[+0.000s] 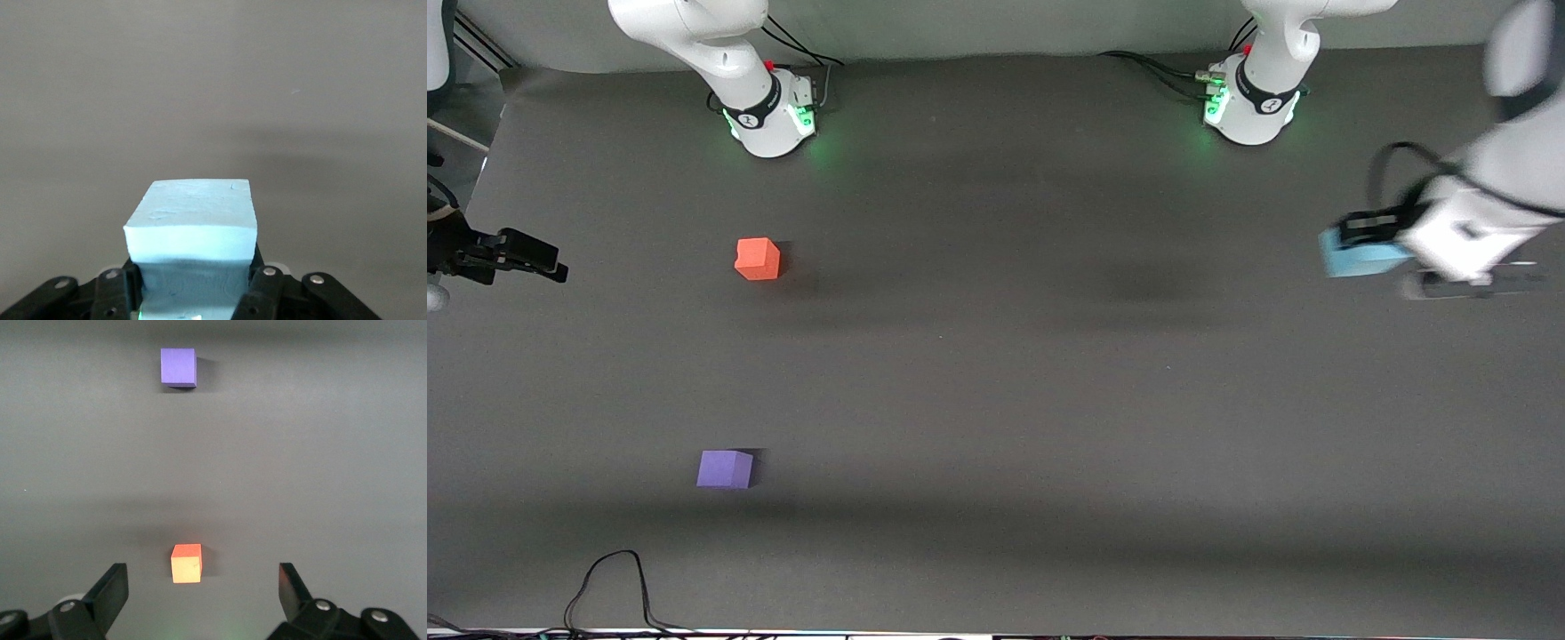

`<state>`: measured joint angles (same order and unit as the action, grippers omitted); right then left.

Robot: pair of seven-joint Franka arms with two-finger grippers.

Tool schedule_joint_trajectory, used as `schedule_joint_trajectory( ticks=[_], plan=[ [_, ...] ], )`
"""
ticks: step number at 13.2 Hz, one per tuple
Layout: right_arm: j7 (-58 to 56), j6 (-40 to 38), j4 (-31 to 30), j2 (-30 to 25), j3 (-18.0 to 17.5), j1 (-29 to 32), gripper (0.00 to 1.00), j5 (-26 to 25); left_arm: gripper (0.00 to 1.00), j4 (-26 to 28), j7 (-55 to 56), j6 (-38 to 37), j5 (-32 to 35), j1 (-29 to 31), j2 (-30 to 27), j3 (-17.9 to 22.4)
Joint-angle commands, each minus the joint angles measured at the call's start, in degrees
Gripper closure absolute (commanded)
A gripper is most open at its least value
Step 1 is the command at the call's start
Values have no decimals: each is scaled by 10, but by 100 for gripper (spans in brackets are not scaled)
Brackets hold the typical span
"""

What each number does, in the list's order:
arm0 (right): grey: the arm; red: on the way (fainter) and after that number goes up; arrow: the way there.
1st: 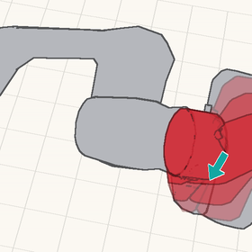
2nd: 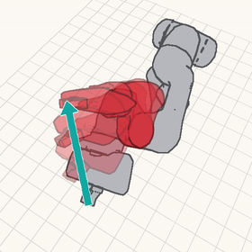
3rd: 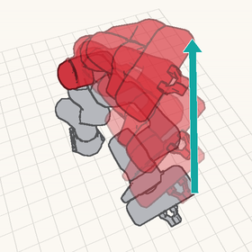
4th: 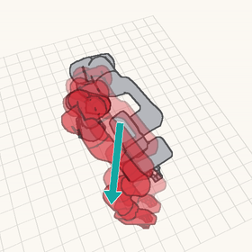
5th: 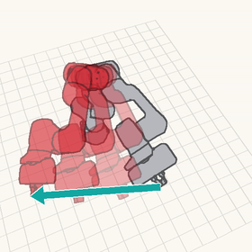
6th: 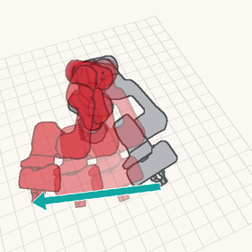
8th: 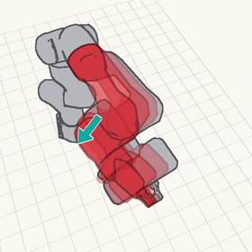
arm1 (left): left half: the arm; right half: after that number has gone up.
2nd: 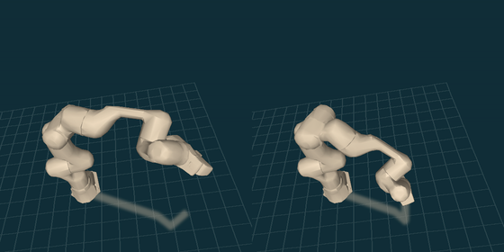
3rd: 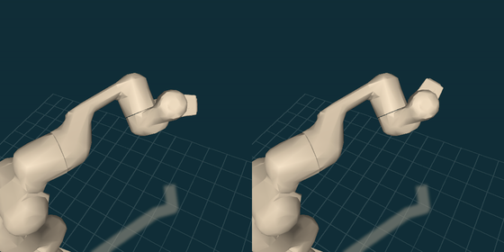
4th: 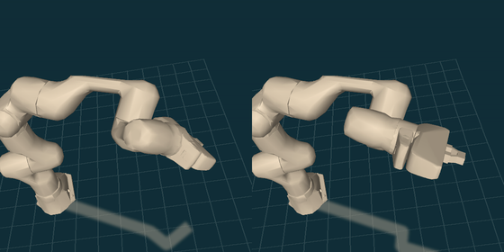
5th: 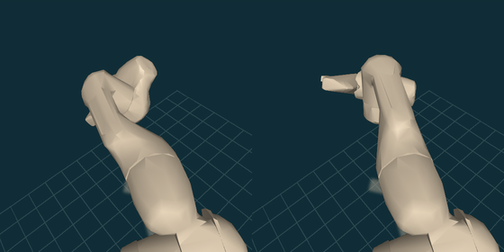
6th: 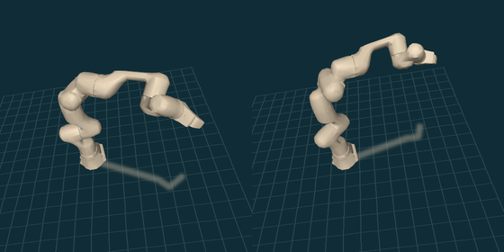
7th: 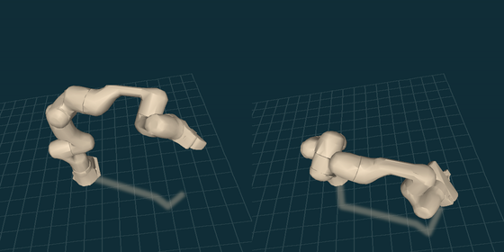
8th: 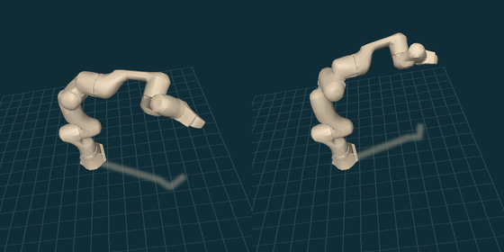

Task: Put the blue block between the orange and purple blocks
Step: 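Carry the blue block with the left gripper toward the table's middle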

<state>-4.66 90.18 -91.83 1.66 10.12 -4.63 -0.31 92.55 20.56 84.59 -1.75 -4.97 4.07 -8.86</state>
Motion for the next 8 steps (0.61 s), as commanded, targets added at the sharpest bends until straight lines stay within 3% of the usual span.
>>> schedule_joint_trajectory(
  ticks=[1, 2, 5, 8],
  plan=[
    [-11, 31, -47, -36, 3, -7, 0, -7, 54, -65, 216, 54, -1, -53, 94, -83],
    [-11, 34, -50, -37, 3, -9, 0, -7, 52, -99, 289, 81, 9, -84, 143, -113],
    [-11, 39, -57, -37, 3, -17, 0, -7, 52, -182, 403, 148, 33, -184, 267, -119],
    [-11, 40, -57, -36, 3, -17, 0, -7, 52, -182, 472, 270, 54, -239, 338, -118]
  ],
)
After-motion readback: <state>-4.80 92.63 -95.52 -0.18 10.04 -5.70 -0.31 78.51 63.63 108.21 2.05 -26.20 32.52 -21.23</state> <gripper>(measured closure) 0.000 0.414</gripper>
